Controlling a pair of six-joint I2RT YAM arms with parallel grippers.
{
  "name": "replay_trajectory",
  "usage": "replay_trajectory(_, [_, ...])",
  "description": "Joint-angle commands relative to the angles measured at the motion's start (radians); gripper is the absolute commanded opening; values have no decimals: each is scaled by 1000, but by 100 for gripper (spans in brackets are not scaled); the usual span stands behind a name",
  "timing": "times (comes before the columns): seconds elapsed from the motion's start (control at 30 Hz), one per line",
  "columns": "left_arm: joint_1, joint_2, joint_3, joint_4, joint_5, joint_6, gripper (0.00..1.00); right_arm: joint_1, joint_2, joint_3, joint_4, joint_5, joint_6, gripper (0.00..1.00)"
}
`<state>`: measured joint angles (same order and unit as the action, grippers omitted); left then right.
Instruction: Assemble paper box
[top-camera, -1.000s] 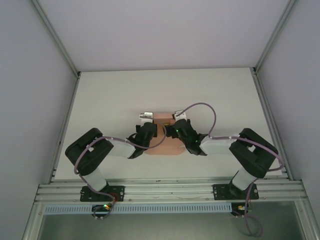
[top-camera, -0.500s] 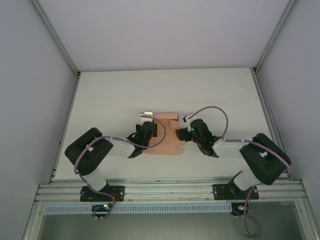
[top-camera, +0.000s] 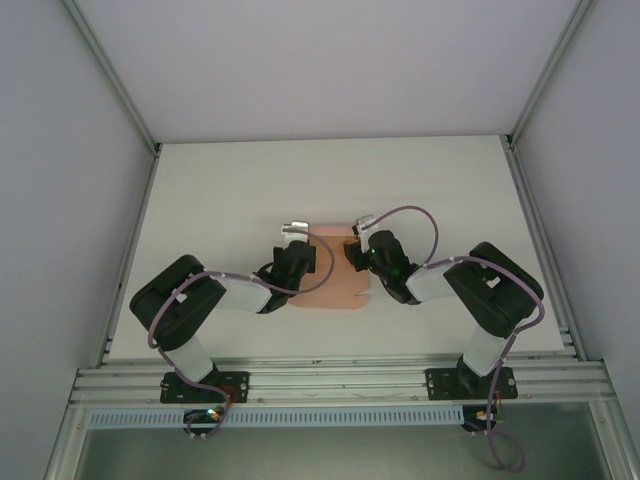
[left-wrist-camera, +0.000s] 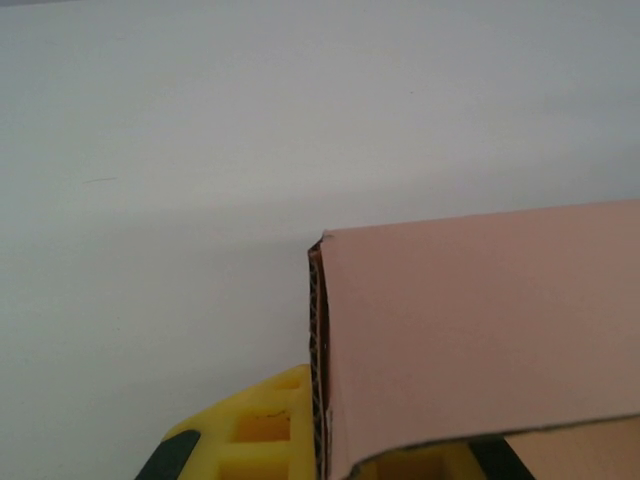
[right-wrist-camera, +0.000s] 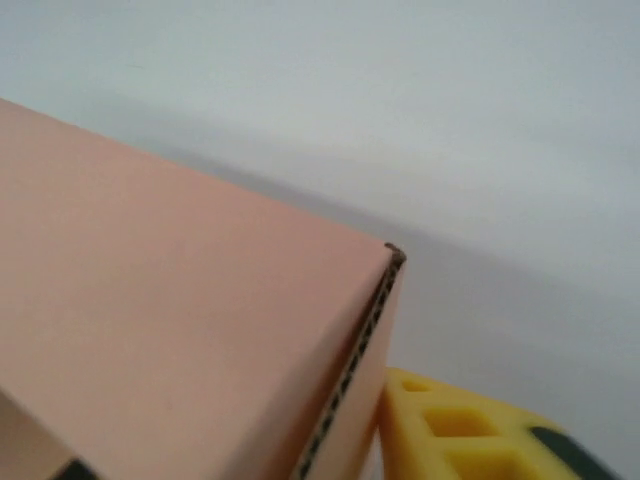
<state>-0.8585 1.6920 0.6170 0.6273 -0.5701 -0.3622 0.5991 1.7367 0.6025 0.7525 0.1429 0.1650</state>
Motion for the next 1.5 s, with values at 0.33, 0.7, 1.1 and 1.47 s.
replay_trajectory(0.33, [-42, 10, 66, -121, -54, -66, 0, 32, 49, 116, -274, 518, 345, 0])
replay_trajectory(0.7, [-42, 11, 82, -155, -76, -88, 0, 57, 65, 286, -772, 674, 392, 0])
replay_trajectory(1.1, [-43, 5, 83, -166, -77, -102, 0, 56, 164, 448, -1185, 720, 717, 3])
replay_trajectory(1.47, [-42, 6, 90, -174, -74, -105, 0, 91, 228, 451, -1165, 729, 519, 7])
